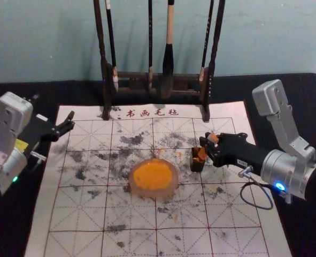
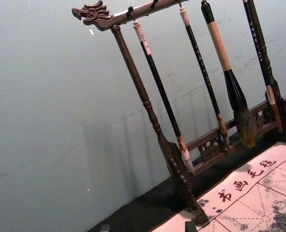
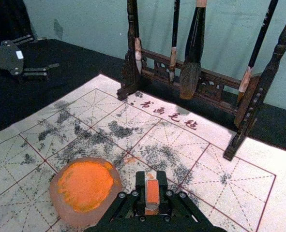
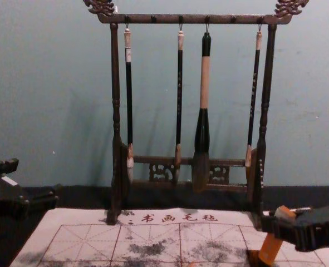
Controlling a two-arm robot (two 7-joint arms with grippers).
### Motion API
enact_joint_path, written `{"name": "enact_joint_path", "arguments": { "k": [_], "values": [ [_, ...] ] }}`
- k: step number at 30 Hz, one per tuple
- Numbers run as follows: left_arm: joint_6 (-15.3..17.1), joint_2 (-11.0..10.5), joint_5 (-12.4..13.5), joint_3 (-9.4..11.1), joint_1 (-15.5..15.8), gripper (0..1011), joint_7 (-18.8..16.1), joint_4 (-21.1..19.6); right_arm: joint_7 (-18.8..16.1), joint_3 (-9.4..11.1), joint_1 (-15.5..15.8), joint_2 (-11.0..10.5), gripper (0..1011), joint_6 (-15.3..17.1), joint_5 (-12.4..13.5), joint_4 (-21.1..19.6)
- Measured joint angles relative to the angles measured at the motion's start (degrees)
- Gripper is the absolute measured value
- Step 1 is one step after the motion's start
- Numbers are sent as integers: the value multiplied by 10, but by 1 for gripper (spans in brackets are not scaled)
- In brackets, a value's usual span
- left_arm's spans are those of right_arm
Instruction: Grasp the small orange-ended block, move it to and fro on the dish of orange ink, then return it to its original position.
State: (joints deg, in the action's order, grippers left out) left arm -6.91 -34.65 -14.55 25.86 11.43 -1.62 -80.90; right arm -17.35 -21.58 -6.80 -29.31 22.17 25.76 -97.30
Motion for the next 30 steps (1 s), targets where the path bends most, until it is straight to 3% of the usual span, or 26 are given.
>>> {"name": "enact_joint_path", "arguments": {
  "k": [30],
  "values": [
    [0,0,0,0,0,1001,0,0,5,2,-11,27,114,11,-10,25]
  ]
}}
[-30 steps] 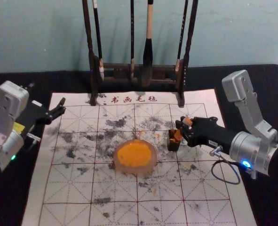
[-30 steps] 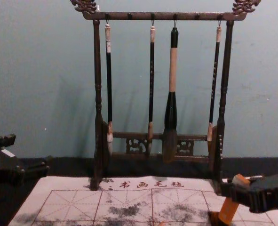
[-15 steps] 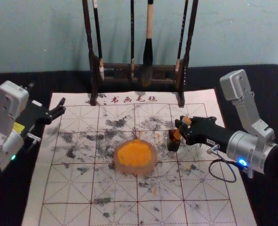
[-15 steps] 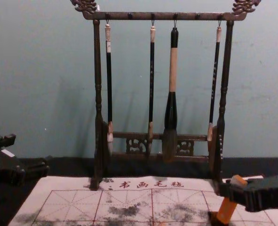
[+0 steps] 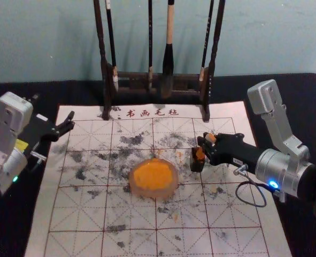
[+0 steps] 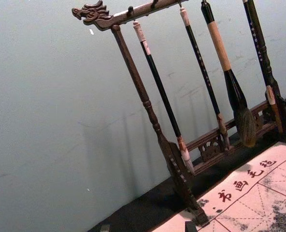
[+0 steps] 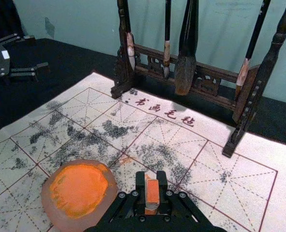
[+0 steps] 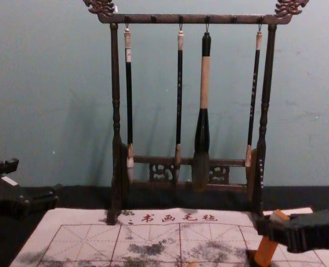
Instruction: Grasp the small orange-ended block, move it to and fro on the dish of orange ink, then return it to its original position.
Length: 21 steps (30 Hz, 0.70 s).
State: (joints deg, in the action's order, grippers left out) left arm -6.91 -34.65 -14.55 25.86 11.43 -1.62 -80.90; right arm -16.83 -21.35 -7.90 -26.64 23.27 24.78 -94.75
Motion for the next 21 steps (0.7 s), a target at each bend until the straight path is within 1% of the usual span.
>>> {"name": "enact_joint_path", "arguments": {
  "k": [21],
  "values": [
    [0,0,0,0,0,1001,0,0,-3,-9,-11,13,114,4,-16,28]
  ]
}}
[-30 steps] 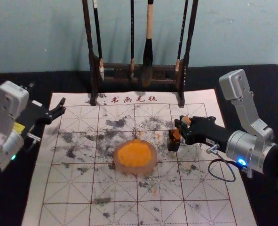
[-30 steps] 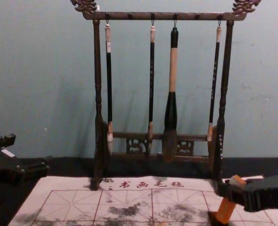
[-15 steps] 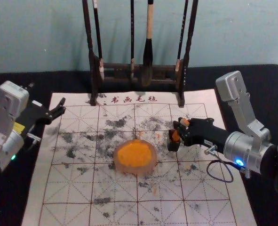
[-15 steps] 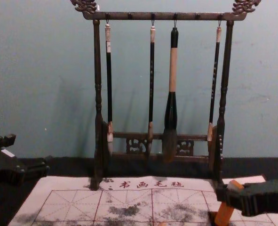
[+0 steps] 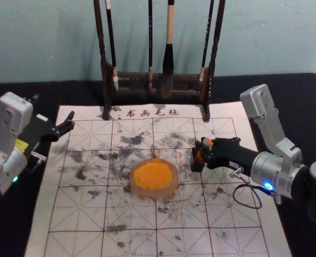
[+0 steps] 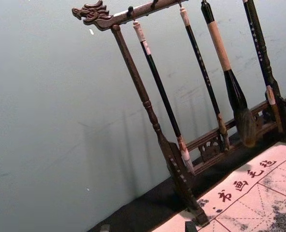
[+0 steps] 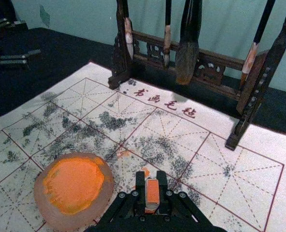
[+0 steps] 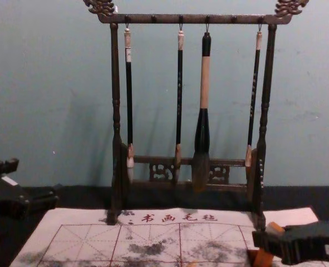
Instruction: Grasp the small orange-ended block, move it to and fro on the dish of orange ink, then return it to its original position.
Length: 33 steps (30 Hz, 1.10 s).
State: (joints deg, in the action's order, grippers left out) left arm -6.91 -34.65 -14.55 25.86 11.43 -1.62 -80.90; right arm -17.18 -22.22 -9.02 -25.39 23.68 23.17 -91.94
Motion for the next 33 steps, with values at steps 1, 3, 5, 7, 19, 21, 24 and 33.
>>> {"name": "enact_joint_path", "arguments": {
  "k": [1,3,5,7,19,21,24,33],
  "values": [
    [0,0,0,0,0,1001,0,0,0,0,-1,1,114,0,-1,1],
    [0,0,0,0,0,1001,0,0,-1,-1,-2,3,114,1,-2,6],
    [0,0,0,0,0,1001,0,0,-1,-1,-3,4,113,1,-3,10],
    [0,0,0,0,0,1001,0,0,-2,-2,-4,5,114,2,-4,13],
    [0,0,0,0,0,1001,0,0,-3,-3,-6,13,114,4,-11,23],
    [0,0,0,0,0,1001,0,0,-3,-5,-7,13,114,4,-14,23],
    [0,0,0,0,0,1001,0,0,-3,-5,-7,13,114,4,-15,24],
    [0,0,0,0,0,1001,0,0,-3,-5,-7,13,114,4,-14,24]
  ]
}}
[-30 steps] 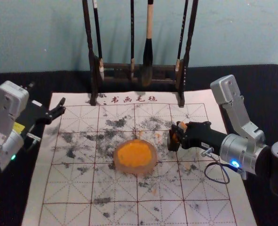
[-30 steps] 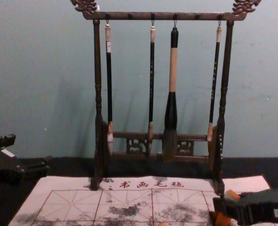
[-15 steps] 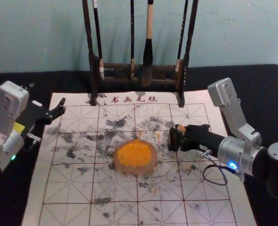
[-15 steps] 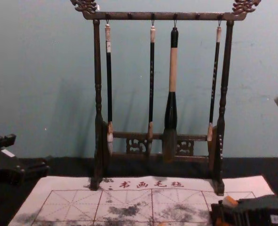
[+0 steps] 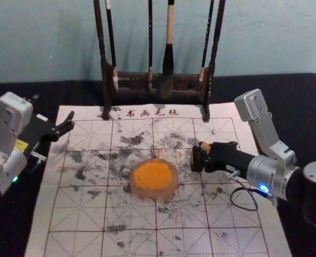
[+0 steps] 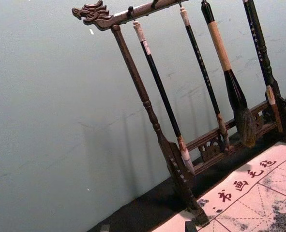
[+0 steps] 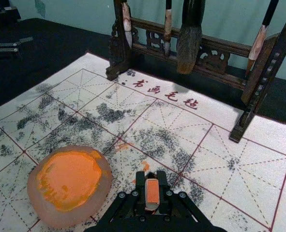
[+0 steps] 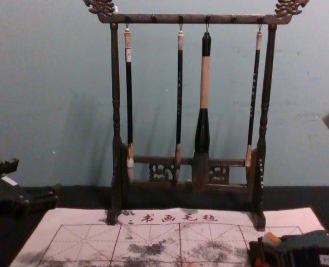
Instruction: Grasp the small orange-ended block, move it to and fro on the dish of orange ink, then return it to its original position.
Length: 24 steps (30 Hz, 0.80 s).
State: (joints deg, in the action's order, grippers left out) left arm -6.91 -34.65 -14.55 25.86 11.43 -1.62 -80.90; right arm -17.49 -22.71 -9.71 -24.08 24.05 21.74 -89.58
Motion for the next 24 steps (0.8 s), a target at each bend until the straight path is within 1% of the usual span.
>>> {"name": "enact_joint_path", "arguments": {
  "k": [3,4,6,8,10,11,14,19,22,23,24],
  "values": [
    [0,0,0,0,0,1001,0,0,0,0,0,0,123,0,1,0],
    [0,0,0,0,0,1001,0,0,0,0,0,0,168,0,1,0],
    [0,0,0,0,0,1001,0,0,0,0,0,0,199,0,1,0],
    [0,0,0,0,0,1001,0,0,0,1,0,0,274,0,1,0],
    [0,0,0,0,0,1002,0,0,0,1,0,0,307,0,1,0],
    [0,0,0,0,0,1001,0,0,0,1,0,0,372,0,2,0],
    [0,0,0,0,0,1001,0,0,0,1,1,0,448,0,2,-1],
    [0,0,0,0,0,1001,0,0,0,1,1,0,637,-1,2,-1],
    [0,0,0,0,0,1001,0,0,0,1,1,0,696,-1,2,-1],
    [0,0,0,0,0,1001,0,0,0,1,1,0,755,-1,2,-1],
    [0,0,0,0,0,1001,0,0,0,1,1,0,774,-1,3,-1]
  ]
}}
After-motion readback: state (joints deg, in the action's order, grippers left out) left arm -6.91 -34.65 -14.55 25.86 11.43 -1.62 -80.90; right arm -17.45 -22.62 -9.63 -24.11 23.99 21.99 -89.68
